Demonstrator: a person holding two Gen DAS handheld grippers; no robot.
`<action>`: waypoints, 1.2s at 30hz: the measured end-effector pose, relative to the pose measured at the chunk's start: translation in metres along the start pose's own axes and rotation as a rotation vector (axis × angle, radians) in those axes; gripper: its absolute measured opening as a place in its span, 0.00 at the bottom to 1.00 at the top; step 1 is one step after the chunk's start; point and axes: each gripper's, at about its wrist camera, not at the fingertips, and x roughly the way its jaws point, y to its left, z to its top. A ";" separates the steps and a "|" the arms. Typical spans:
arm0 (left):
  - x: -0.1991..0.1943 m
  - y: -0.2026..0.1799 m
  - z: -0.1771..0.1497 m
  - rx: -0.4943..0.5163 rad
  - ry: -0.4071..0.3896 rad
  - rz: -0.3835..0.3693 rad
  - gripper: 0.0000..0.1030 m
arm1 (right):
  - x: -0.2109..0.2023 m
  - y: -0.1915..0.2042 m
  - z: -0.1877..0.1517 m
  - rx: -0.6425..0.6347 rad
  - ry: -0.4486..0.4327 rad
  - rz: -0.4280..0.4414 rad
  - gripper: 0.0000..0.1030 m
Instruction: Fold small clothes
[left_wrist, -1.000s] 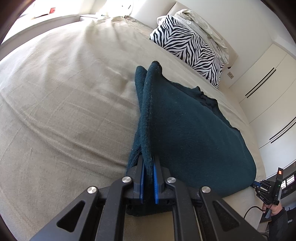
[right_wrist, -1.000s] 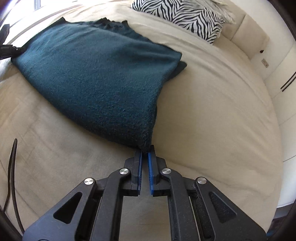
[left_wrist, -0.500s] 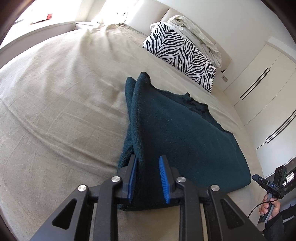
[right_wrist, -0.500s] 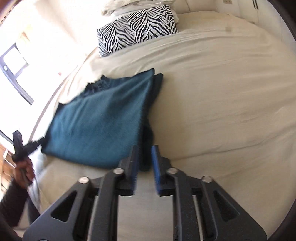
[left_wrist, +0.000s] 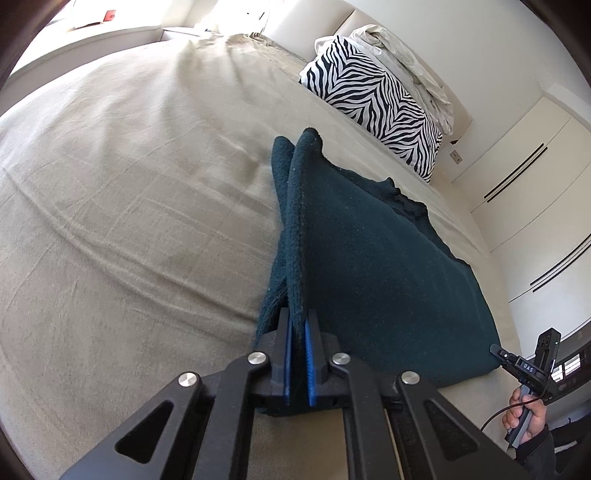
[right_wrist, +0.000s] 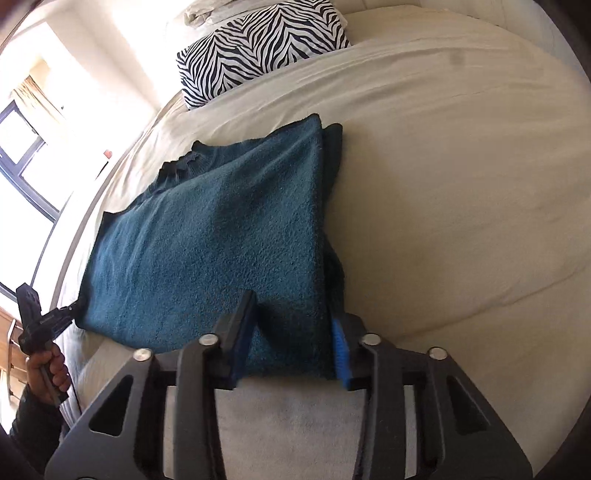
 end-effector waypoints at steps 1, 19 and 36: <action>0.000 0.000 0.000 0.000 0.001 0.000 0.07 | 0.001 0.000 -0.001 -0.005 0.004 0.001 0.17; -0.003 0.008 -0.012 -0.001 0.018 0.002 0.07 | -0.004 -0.017 -0.012 0.061 -0.029 -0.017 0.05; -0.001 0.013 -0.014 -0.002 0.042 -0.006 0.07 | 0.000 -0.028 -0.018 0.134 -0.040 0.037 0.06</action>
